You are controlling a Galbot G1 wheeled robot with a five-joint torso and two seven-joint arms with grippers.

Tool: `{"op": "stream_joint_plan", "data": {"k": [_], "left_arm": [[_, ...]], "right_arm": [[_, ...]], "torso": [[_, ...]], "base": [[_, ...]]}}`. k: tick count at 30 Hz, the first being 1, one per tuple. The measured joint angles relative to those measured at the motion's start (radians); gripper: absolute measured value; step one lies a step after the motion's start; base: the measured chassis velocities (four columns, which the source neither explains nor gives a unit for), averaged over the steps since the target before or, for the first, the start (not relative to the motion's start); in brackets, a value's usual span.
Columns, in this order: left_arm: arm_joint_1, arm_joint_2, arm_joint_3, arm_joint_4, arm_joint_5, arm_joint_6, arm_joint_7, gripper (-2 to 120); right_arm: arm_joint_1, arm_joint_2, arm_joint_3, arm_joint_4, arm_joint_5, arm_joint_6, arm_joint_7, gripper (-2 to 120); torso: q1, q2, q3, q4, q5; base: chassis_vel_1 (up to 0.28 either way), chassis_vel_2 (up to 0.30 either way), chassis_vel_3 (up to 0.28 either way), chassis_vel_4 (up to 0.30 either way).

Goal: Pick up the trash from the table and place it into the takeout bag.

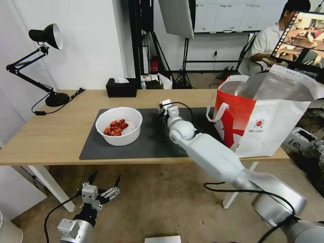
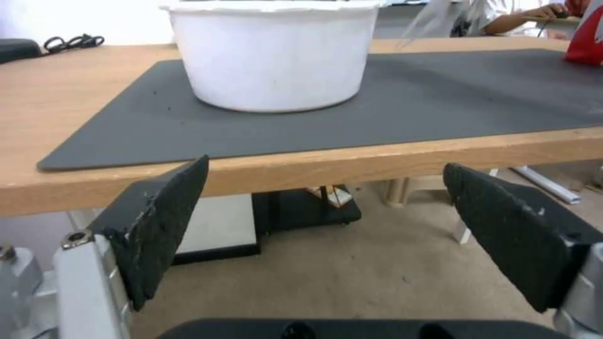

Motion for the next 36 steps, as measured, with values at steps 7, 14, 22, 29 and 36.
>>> {"op": "stream_joint_plan", "data": {"k": [7,14,22,29,36], "left_arm": [[0.001,0.005,0.002,-0.011,0.007,0.002,0.000,100],[0.004,0.004,0.017,-0.016,0.024,0.005,0.000,100],[0.003,-0.002,0.034,-0.024,0.042,0.006,0.000,100],[0.000,-0.006,0.052,-0.029,0.051,0.006,0.000,100],[0.005,-0.005,0.054,-0.045,0.055,0.008,0.000,100]], "right_arm": [[-0.064,-0.160,0.116,0.246,-0.063,0.049,0.006,8],[-0.076,-0.323,0.231,0.423,0.011,0.048,0.031,8],[-0.138,-0.504,0.427,0.479,0.136,-0.036,0.043,7],[-0.252,-0.558,0.530,0.479,0.166,-0.052,0.025,7],[-0.347,-0.557,0.585,0.482,0.138,-0.043,0.014,7]], "torso": [[0.000,0.000,0.000,0.0001,0.0001],[0.000,0.000,0.000,0.0001,-0.0001],[0.000,0.000,0.000,0.0001,-0.0001],[0.000,0.000,0.000,0.0001,0.0000],[0.000,0.000,0.000,0.0002,-0.0002]], "base": [[0.000,0.000,0.000,0.000],[0.000,0.000,0.000,0.000],[0.000,0.000,0.000,0.000],[0.000,0.000,0.000,0.000],[0.000,0.000,0.000,0.000]]}}
